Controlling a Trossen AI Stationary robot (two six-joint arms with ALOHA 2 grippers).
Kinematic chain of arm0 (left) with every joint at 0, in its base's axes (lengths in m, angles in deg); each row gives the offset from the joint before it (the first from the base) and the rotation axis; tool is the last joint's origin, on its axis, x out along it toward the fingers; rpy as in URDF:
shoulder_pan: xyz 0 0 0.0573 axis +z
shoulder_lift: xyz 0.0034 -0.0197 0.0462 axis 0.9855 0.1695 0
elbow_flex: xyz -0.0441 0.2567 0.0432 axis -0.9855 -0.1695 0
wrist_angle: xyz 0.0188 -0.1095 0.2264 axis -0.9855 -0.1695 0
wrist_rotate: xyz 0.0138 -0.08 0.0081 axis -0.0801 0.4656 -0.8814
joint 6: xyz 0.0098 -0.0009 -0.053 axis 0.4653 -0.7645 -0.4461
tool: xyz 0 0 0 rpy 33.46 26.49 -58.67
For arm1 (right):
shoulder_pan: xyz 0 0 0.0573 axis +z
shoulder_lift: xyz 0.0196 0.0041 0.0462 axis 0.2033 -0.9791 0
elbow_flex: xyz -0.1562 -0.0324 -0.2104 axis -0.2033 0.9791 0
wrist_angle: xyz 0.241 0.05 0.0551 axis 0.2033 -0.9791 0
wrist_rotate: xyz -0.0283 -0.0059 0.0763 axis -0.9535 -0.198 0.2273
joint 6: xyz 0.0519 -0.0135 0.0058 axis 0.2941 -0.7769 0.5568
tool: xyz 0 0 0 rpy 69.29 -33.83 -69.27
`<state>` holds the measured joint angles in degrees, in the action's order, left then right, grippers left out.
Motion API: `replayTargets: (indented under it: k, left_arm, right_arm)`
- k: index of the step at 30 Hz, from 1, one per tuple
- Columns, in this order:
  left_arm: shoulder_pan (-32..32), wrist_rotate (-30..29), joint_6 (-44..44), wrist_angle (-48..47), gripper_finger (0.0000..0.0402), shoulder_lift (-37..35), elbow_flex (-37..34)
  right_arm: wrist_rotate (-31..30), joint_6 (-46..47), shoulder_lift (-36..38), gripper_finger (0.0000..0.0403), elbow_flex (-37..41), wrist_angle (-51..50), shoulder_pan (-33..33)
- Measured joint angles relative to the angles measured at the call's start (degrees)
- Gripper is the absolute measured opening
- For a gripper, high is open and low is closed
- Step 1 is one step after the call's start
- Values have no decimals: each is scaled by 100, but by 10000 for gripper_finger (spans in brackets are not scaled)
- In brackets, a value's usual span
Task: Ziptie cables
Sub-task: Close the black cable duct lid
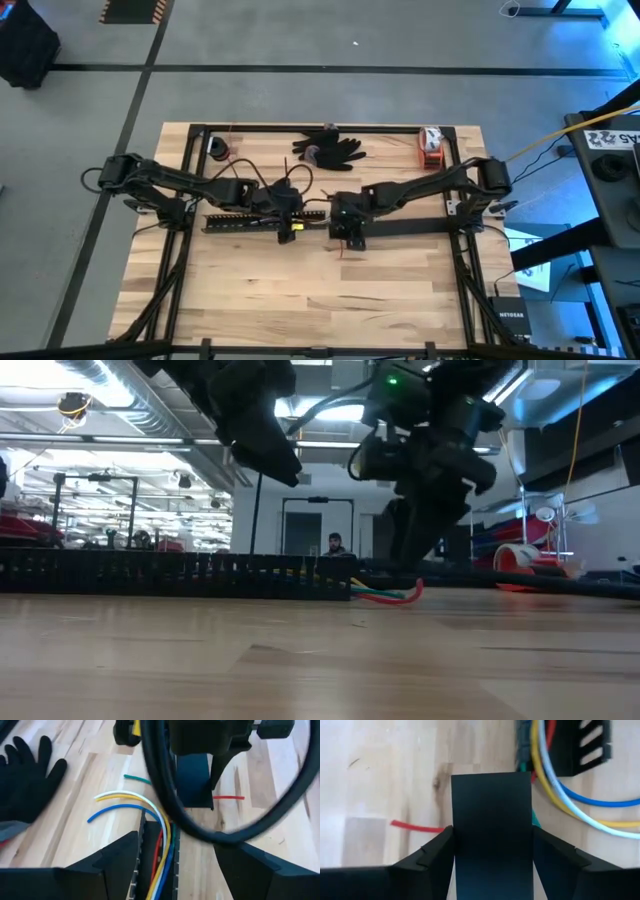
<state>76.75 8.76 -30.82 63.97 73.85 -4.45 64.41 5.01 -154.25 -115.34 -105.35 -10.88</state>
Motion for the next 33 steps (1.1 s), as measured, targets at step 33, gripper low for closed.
replayTargets:
  k: [33]
  left_arm:
    - [-12, -138, 595, 26, 253, 19, 0]
  right_arm:
    - [-464, 1610, 89, 304, 1113, 1780, 287]
